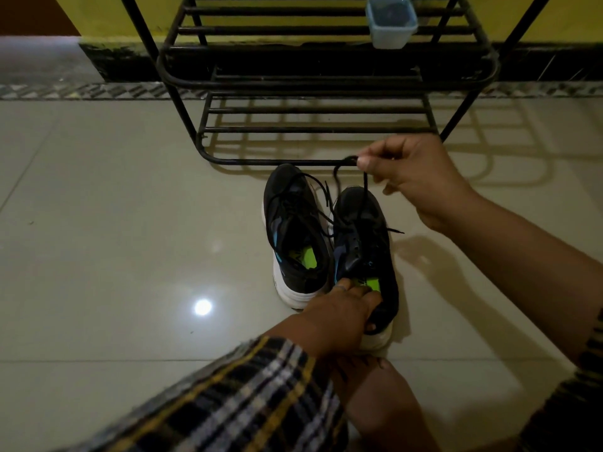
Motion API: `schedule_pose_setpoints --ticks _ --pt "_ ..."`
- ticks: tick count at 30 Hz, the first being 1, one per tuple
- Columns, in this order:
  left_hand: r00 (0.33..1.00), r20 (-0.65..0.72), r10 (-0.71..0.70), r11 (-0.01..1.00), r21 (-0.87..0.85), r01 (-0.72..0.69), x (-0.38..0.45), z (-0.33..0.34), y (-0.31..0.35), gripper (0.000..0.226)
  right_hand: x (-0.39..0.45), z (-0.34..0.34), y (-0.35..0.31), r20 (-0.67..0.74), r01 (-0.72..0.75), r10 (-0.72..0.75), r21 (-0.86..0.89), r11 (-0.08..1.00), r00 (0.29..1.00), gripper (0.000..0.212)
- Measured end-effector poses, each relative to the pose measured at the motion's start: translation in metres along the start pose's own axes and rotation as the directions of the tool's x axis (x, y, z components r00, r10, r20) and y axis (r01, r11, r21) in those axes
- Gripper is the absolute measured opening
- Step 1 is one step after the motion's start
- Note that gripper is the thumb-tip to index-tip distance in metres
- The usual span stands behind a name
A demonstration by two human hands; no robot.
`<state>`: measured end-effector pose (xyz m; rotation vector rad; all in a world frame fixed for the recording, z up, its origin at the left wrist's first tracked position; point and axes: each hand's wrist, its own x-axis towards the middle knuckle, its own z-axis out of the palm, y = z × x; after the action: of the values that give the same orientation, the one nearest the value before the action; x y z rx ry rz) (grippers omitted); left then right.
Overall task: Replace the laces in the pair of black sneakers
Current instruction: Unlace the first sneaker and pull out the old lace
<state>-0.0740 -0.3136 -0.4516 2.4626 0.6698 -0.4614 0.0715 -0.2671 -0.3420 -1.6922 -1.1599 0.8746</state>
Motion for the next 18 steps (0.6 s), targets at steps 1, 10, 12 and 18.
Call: schedule_pose_setpoints --ticks 1,10,12,18 --pt "1.0 0.0 0.0 1.0 0.001 0.0 0.0 0.0 0.0 0.043 0.0 0.004 0.009 0.034 -0.028 0.03 -0.051 0.998 0.999 0.009" --pt "1.0 0.015 -0.01 0.999 0.042 0.01 -0.001 -0.001 0.004 0.045 -0.013 0.013 0.089 0.164 0.125 0.002 -0.762 0.636 0.986 0.035" --pt "1.0 0.021 -0.006 0.999 0.034 0.005 -0.001 0.0 0.004 0.045 -0.016 0.013 0.092 0.173 0.137 0.011 -0.817 0.56 0.985 0.031" --pt "1.0 0.013 0.004 1.0 0.009 -0.004 -0.002 0.004 0.003 0.046 -0.014 0.013 0.089 0.171 0.159 -0.023 -0.846 0.509 0.985 0.019"
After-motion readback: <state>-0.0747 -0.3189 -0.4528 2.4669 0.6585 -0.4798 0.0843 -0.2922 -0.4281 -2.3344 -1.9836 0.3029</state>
